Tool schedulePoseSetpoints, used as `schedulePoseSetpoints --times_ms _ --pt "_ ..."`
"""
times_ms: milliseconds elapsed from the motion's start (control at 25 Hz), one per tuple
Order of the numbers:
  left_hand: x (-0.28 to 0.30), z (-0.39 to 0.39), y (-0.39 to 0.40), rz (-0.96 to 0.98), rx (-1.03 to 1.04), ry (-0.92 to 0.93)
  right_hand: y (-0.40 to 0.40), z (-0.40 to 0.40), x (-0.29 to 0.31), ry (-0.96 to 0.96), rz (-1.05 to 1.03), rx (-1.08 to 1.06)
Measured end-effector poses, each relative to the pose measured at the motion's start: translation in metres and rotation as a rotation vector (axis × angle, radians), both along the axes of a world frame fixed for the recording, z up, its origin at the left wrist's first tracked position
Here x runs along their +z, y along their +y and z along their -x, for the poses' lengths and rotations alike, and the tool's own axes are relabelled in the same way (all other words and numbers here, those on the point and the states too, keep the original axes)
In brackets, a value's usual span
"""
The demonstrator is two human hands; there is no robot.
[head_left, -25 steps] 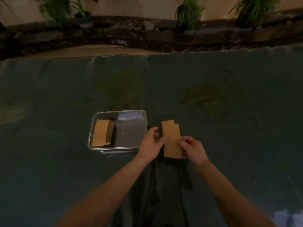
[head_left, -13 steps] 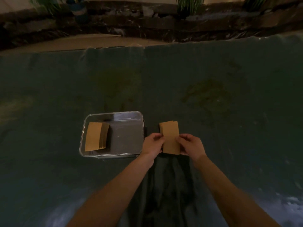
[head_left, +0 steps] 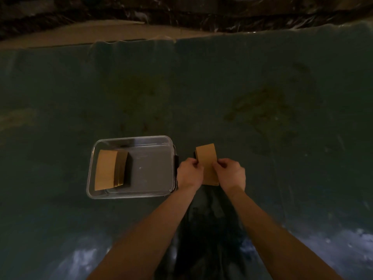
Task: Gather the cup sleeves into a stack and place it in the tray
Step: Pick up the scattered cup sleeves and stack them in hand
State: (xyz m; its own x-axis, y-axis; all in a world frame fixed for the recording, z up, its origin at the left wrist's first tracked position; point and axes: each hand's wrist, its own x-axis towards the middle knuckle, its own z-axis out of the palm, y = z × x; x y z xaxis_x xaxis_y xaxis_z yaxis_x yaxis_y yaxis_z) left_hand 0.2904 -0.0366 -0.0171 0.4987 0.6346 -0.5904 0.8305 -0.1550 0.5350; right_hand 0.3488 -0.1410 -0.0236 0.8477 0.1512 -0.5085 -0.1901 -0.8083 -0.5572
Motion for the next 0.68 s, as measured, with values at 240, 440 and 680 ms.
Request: schedulePoseSetpoints --times_ms 240,440,680 --pt "-0.005 0.003 -0.002 0.04 0.019 -0.034 -0.003 0.004 -0.011 -0.005 -0.016 -0.041" --pt "-0.006 0.0 -0.004 0.111 0.103 -0.027 -0.004 -0.002 -0.013 0.128 -0.079 -0.064" --pt "-0.005 -0.009 -0.004 0.291 0.256 -0.05 -0.001 -0.008 -0.007 0.324 -0.192 -0.087"
